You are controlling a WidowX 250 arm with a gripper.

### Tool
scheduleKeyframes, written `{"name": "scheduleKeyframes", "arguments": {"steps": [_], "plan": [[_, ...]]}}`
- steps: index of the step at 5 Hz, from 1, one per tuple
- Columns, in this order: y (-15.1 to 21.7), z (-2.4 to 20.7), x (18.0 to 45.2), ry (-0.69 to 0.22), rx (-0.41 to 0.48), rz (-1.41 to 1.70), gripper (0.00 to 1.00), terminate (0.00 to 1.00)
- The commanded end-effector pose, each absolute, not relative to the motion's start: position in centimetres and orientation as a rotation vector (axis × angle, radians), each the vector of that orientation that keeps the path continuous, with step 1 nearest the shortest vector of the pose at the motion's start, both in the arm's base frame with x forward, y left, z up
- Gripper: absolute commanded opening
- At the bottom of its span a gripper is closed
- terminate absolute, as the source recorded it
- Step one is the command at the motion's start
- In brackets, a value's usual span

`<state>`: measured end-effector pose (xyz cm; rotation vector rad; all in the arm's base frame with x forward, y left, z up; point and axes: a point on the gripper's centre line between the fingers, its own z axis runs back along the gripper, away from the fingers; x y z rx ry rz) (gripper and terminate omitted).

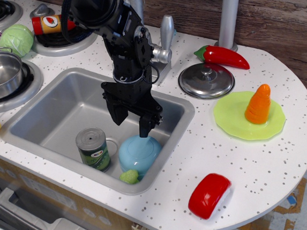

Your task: Take carrot off plate

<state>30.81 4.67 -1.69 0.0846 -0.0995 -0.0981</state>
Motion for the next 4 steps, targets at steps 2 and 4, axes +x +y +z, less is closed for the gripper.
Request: {"name": "scheduleKeyframes", "arguments": {"steps": [2,4], "plan": [[4.2,-0.2,31.0,-0.061,0.037,-0.097,1.0,0.0],[-1.5,7.2,32.0,-0.009,0.092,-0.145,1.0,0.0]]}}
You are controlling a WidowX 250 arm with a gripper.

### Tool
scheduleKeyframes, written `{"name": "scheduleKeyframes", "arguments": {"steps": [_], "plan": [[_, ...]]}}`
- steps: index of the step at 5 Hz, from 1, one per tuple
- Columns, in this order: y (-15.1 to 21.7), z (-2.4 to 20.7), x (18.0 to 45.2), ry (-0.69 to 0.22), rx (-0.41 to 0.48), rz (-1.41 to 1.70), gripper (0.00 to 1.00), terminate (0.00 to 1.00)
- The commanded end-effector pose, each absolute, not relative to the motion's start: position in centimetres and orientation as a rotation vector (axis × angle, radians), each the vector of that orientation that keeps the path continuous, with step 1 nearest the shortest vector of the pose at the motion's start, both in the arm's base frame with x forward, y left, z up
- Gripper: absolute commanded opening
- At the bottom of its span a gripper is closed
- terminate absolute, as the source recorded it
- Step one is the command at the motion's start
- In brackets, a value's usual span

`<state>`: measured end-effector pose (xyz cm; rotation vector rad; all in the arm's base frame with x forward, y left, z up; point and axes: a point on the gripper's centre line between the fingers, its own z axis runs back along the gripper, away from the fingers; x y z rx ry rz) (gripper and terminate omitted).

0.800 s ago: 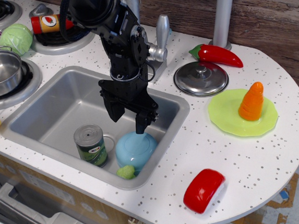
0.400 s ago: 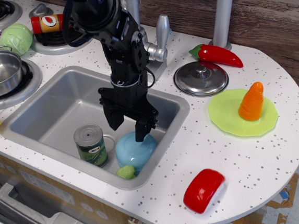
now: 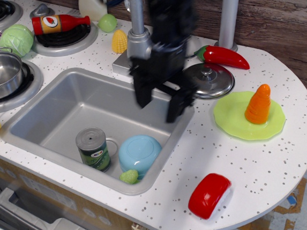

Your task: Take carrot off plate

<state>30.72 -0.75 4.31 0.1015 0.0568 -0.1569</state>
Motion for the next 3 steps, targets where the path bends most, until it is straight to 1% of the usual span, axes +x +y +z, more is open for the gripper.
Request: {"name": "scheduleKeyframes", "arguments": {"steps": [1,2,3], "plan": [[-4.3,8.9,33.4,-0.038,0.093,-0.174,1.0,0.0],[-6.8,9.2,35.0,-0.089,0.04,-0.183,1.0,0.0],[-9.6,9.5,36.3,-0.128,0.043,-0.191,1.0,0.0]]}}
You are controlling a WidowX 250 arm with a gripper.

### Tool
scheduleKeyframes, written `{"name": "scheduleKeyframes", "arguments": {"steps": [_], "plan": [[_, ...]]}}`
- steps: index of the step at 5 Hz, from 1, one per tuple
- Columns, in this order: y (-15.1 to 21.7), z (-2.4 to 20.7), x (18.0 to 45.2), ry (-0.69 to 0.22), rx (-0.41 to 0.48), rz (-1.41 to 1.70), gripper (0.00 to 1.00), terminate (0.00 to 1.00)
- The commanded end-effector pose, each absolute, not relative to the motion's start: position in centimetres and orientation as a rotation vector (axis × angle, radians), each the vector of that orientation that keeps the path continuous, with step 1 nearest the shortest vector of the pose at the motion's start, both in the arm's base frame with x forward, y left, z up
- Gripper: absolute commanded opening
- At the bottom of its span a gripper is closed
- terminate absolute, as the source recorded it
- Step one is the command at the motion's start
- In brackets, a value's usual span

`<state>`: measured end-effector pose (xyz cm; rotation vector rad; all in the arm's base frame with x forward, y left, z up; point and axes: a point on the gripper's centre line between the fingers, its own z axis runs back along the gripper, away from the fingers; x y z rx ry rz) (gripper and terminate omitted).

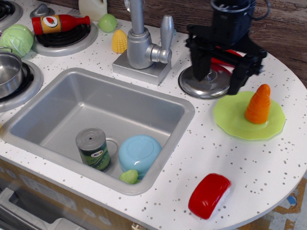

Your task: Take carrot off plate

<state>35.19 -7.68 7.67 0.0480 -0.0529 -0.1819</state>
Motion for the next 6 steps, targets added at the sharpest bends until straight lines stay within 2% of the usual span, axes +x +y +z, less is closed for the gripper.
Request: {"name": "scheduleKeyframes", "arguments": {"steps": [1,3,6], "plan": [[-11.0,9.4,37.3,-0.162,0.062,-0.213,1.0,0.0],[-11.7,8.0,38.3,-0.222,0.05,-0.213,1.0,0.0],[-12.0,5.4,38.8,-0.279,-0.035,-0.181,1.0,0.0]]}}
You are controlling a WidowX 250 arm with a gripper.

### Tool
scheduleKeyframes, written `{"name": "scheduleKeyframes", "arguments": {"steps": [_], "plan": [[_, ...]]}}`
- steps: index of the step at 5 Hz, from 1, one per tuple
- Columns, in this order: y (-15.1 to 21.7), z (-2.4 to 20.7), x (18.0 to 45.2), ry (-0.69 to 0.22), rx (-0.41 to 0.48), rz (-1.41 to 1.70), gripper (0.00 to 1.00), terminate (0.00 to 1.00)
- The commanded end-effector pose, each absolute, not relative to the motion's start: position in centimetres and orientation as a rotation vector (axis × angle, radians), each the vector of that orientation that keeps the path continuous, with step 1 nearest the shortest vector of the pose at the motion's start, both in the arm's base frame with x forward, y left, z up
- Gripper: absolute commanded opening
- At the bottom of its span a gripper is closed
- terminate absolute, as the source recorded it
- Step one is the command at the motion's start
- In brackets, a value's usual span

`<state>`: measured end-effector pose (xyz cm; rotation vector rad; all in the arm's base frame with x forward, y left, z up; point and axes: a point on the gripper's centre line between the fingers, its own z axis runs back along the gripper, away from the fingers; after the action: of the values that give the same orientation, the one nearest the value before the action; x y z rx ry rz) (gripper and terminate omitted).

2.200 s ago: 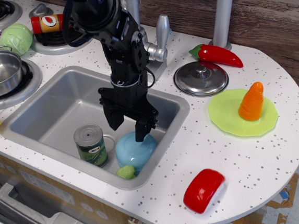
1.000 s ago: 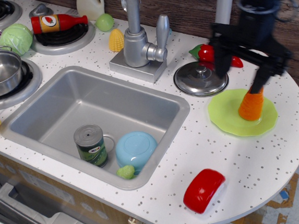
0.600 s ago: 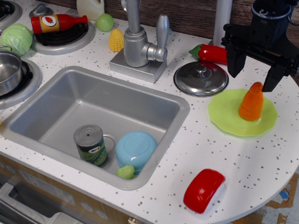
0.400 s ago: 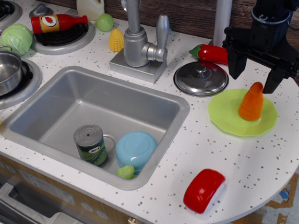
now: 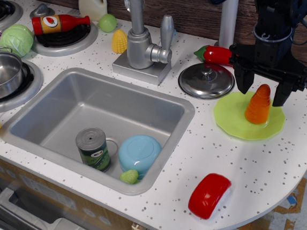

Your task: Take carrot off plate

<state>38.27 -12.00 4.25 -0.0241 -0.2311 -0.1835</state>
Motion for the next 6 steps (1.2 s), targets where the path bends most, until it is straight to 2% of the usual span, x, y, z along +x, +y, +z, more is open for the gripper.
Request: {"name": "scheduleKeyframes", "arguments": {"steps": [1,3,4,5,6], "plan": [[-12.0,5.2,38.8,-0.273,-0.044,-0.154,0.0,0.0],[-11.6,6.5,38.9,-0.235,-0.033,-0.154,0.0,0.0],[-10.0,8.2,38.0,-0.184,0.036,-0.158,0.0,0.0],[-8.9,7.8,36.0,-0.169,0.079,-0.132,0.0,0.0],[-7.0,7.2,33.9,-0.117,0.093,-0.088,0.0,0.0]]}}
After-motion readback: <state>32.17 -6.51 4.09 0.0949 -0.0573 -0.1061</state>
